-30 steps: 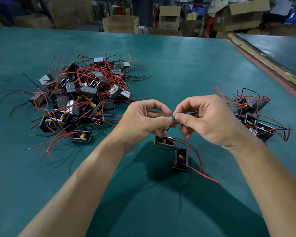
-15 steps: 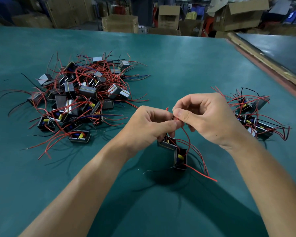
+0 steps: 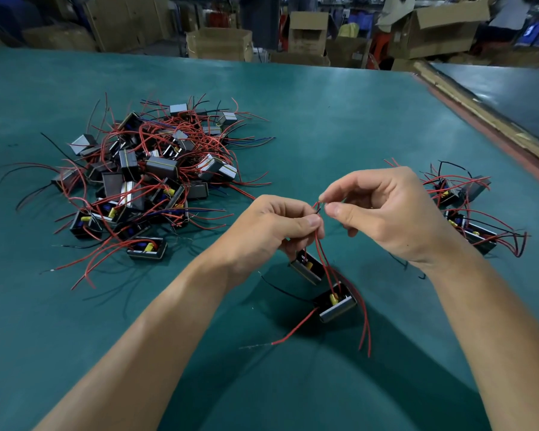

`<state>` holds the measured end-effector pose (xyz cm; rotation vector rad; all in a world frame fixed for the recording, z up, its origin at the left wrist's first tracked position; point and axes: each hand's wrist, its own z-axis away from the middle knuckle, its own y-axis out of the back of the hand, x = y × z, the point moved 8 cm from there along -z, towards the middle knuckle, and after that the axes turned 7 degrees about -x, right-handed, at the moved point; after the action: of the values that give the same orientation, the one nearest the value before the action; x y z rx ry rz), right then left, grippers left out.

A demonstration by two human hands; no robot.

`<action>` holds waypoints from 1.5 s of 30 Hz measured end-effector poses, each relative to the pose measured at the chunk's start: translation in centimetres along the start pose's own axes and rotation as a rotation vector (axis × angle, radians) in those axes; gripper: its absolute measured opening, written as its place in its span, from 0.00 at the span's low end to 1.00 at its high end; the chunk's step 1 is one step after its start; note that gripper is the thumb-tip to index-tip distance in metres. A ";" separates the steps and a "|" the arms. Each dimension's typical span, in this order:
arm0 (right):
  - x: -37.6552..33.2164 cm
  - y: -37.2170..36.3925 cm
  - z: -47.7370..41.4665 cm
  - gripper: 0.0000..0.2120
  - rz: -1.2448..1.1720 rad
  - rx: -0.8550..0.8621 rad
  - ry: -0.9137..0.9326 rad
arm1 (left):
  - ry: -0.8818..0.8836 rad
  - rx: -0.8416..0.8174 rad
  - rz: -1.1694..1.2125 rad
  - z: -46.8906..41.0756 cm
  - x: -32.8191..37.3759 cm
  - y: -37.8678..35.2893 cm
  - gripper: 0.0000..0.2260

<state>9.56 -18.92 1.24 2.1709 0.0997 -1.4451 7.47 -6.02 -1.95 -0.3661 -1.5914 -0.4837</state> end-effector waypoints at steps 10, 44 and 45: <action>-0.2 -0.2 0.2 0.05 0.078 -0.033 0.004 | 0.018 -0.013 -0.002 -0.1 -0.3 -0.1 0.11; -1.2 -0.9 0.1 0.05 0.216 -0.022 0.067 | 0.094 0.045 0.005 -0.2 -1.3 0.9 0.13; -0.9 -0.8 0.0 0.06 0.168 -0.032 0.031 | 0.044 0.066 -0.070 -0.2 -0.8 1.0 0.12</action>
<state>8.86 -18.04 1.71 2.1211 -0.0468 -1.3079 8.19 -5.24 -2.69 -0.2491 -1.5770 -0.4887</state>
